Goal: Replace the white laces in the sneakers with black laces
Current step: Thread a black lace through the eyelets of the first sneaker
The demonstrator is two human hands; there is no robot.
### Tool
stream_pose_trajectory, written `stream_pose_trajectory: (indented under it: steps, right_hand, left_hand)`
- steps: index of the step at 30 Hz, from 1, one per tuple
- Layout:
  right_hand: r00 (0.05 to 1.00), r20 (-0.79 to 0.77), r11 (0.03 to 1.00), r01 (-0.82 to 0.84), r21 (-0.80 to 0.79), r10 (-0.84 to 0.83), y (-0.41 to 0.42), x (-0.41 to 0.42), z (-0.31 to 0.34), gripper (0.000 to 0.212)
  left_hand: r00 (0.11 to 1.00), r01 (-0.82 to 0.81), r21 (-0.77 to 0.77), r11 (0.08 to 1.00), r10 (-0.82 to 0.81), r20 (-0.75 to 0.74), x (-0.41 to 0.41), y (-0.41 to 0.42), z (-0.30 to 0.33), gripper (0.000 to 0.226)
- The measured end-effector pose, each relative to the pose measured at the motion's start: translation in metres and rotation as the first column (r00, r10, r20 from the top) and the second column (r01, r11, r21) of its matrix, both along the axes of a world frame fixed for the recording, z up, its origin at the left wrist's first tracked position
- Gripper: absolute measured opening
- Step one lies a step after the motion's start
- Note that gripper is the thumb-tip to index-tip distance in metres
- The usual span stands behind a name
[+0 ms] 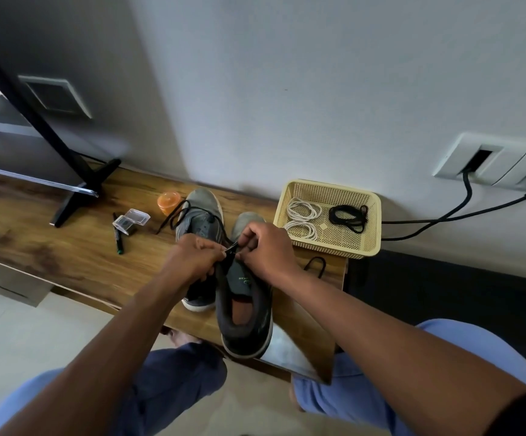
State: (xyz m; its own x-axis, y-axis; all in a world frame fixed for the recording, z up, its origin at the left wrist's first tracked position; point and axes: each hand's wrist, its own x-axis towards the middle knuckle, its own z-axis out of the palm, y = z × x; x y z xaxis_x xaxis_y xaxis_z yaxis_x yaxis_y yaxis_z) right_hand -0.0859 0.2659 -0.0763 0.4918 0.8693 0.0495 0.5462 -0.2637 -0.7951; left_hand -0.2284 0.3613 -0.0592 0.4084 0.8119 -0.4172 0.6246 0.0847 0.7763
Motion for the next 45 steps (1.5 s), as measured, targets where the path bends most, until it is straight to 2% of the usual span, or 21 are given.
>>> stream_pose_trajectory:
  steps: [15, 19, 20, 22, 23, 25, 32, 36, 42, 45]
  right_hand:
    - [1.000, 0.010, 0.999, 0.017, 0.040, -0.017, 0.003, -0.002, -0.004, 0.027]
    - [0.999, 0.010, 0.997, 0.049, 0.060, -0.049, 0.005, -0.002, -0.006, 0.030]
    - [0.998, 0.006, 0.996, 0.057, 0.066, -0.057, 0.005, -0.002, -0.006, 0.031]
    - [0.998, 0.003, 0.996, 0.062, 0.065, -0.062, 0.005, 0.000, -0.005, 0.031]
    - [0.998, 0.005, 0.996, 0.061, 0.059, -0.061, 0.004, 0.000, -0.005, 0.032]
    - [0.999, -0.010, 0.998, 0.054, 0.037, -0.053, 0.003, 0.001, -0.005, 0.031]
    - [0.993, -0.114, 0.996, 0.031, -0.079, -0.040, 0.001, 0.002, 0.003, 0.016]
    - [0.983, -0.172, 0.978, 0.036, -0.205, -0.072, 0.003, 0.003, 0.002, 0.030]
    - [0.962, -0.246, 0.964, 0.056, -0.260, -0.122, 0.008, 0.001, -0.003, 0.031]
    - [0.958, -0.252, 0.964, 0.068, -0.257, -0.134, 0.008, 0.000, -0.005, 0.031]
  left_hand:
    - [0.997, 0.076, 0.091, 0.993, -0.073, -0.040, -0.001, -0.001, 0.002, 0.015]
    - [0.980, 0.196, 0.149, 0.969, -0.188, -0.071, -0.002, -0.003, 0.011, 0.008]
    - [0.972, 0.230, 0.164, 0.959, -0.219, -0.082, -0.003, -0.003, 0.013, 0.008]
    - [0.961, 0.275, 0.175, 0.945, -0.262, -0.094, -0.005, -0.004, 0.016, 0.026]
    - [0.959, 0.282, 0.161, 0.946, -0.271, -0.086, -0.005, -0.005, 0.017, 0.034]
    - [0.962, 0.271, 0.147, 0.951, -0.262, -0.075, -0.003, -0.007, 0.018, 0.036]
    - [0.964, 0.230, 0.228, 0.946, -0.189, -0.188, 0.005, -0.010, 0.017, 0.014]
    - [0.936, 0.299, 0.291, 0.909, -0.220, -0.277, 0.005, -0.011, 0.016, 0.009]
    - [0.893, 0.376, 0.417, 0.827, -0.204, -0.401, 0.006, -0.010, 0.009, 0.041]
    - [0.884, 0.395, 0.436, 0.809, -0.205, -0.421, 0.006, -0.009, 0.008, 0.040]
